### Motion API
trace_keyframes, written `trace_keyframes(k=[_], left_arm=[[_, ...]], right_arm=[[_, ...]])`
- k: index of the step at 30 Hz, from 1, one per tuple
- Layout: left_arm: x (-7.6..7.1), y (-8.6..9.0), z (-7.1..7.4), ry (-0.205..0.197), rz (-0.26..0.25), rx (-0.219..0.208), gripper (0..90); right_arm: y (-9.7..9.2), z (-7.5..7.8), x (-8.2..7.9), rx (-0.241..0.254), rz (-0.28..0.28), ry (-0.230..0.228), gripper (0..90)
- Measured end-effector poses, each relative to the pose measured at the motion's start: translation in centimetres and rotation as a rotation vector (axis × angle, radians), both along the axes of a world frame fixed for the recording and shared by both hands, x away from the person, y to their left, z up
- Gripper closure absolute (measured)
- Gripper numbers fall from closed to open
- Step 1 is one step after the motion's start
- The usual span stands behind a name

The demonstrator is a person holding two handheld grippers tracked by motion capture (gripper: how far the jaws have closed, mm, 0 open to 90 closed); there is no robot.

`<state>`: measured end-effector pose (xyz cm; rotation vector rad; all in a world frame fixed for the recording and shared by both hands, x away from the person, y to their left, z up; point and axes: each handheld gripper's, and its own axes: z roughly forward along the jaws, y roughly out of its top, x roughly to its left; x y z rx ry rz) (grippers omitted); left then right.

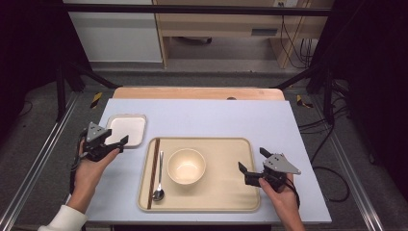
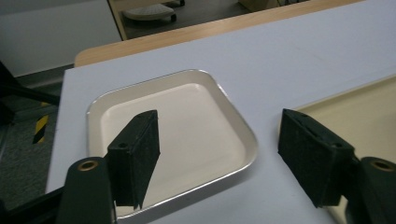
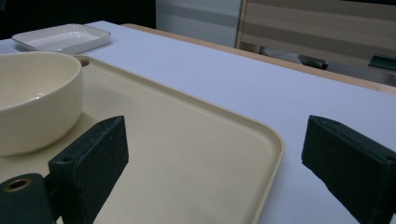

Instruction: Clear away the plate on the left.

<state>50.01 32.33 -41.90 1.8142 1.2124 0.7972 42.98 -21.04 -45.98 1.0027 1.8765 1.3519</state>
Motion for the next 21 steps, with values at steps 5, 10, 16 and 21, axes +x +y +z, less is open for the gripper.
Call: trace_keyframes(k=[5, 10, 16, 21], left_arm=[[0.8, 2.3, 0.1, 0.015, 0.065, -0.021, 43.1], [1.5, 4.1, -0.4, 0.055, 0.118, -0.03, 51.7], [2.3, 5.5, -1.6, 0.113, 0.162, -0.043, 56.1], [2.9, 5.9, -2.6, 0.151, 0.182, -0.055, 58.9]], right_arm=[[0.0, 0.0, 0.0, -0.002, -0.001, 0.001, 7.8], [0.0, -0.1, 0.0, -0.002, -0.004, 0.005, 7.8], [0.1, -0.1, 0.0, -0.007, 0.0, 0.004, 7.8], [0.2, -0.2, 0.0, -0.007, 0.001, 0.009, 7.8]])
